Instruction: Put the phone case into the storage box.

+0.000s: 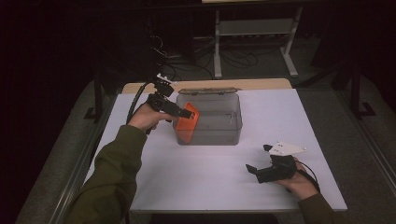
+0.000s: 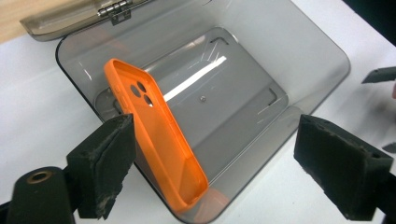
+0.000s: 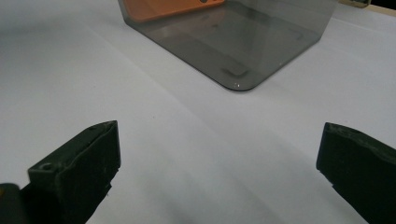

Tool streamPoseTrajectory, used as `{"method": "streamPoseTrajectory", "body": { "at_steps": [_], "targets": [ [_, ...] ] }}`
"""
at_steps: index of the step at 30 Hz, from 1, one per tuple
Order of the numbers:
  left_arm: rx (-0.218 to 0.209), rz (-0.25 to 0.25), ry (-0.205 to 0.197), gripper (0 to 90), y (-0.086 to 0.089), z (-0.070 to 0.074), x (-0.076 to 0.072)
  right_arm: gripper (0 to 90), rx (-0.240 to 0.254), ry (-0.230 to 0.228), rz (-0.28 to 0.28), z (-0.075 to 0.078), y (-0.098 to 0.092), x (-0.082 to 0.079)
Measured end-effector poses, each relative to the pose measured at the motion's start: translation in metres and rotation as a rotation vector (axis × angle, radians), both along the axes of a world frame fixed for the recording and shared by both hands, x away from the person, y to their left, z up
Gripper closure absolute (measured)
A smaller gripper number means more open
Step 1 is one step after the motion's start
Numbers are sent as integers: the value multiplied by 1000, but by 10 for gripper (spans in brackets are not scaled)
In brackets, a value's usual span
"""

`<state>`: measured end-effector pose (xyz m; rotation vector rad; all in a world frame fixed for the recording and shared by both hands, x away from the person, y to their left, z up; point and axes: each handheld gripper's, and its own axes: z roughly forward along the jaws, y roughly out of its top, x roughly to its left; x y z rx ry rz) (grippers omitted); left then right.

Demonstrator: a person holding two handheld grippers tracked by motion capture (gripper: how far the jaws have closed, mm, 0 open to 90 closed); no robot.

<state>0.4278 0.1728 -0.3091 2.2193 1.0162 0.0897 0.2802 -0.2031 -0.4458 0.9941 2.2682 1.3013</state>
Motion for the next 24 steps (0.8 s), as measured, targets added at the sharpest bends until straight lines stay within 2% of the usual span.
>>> {"method": "streamPoseTrajectory", "body": {
  "at_steps": [10,18,24],
  "targets": [
    [-39,-35,-72,66,17,-7,-21,0,-15,6,2,-2,2,0],
    [-69,-29,-119,0,31,-17,-34,0,-18,5,4,-3,2,0],
    [-99,-21,-173,0,40,-22,-45,0,-22,7,5,-3,3,0]
  ]
}}
